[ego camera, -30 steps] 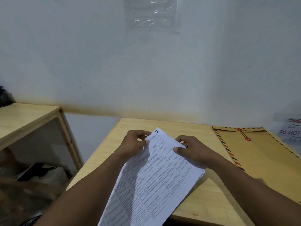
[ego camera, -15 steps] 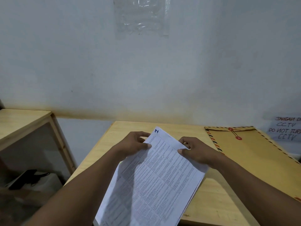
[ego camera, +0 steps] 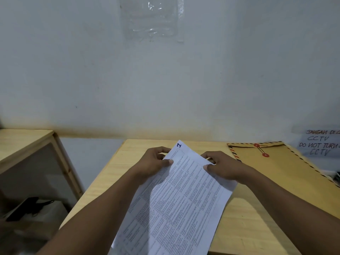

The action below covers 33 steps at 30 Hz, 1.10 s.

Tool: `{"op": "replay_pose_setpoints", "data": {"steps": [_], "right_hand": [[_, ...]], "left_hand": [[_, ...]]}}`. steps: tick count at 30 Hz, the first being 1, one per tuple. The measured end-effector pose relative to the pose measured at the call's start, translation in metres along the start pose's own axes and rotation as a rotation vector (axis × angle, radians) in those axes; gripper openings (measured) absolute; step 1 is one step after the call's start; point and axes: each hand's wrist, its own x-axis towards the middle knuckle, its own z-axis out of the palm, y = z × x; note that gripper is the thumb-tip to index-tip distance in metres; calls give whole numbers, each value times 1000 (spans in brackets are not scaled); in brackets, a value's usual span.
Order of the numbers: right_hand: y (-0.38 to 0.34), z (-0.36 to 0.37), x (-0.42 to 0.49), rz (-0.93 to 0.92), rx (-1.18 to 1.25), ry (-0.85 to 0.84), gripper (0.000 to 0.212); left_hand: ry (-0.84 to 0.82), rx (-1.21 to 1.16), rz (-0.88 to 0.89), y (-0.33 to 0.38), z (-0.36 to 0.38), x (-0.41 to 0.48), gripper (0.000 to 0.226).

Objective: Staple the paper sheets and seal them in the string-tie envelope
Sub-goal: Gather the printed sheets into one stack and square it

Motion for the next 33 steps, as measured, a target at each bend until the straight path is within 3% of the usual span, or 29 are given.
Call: {"op": "replay_pose_setpoints", "data": {"steps": [3,5,10,12,15,18,24,33], "right_hand": [[-1,-4,-1,18,-38,-41,20],[-7,-7,3,-17,-39,19,23],[-27,2,10,-88,226,66,26],[-30,12,14,-121,193,86,26],[-29,18,19,-180,86,148,25],[-27,17,20,-182,131,190,24],[-24,14,22,-99,67,88,19],[-29,10,17,-84,157,77,32]], "left_hand": [[17,-7,23,0,0,-1,29],[11,-5,30,2,1,-2,30],[3,16,59,8,8,-3,25],[26,28,63,9,10,-3,20],[14,18,-6,9,6,-4,19],[-111,111,-106,5,-5,-8,20],[-116,191,-65,1,-5,-11,17],[-14,237,26,9,9,-10,14]]}}
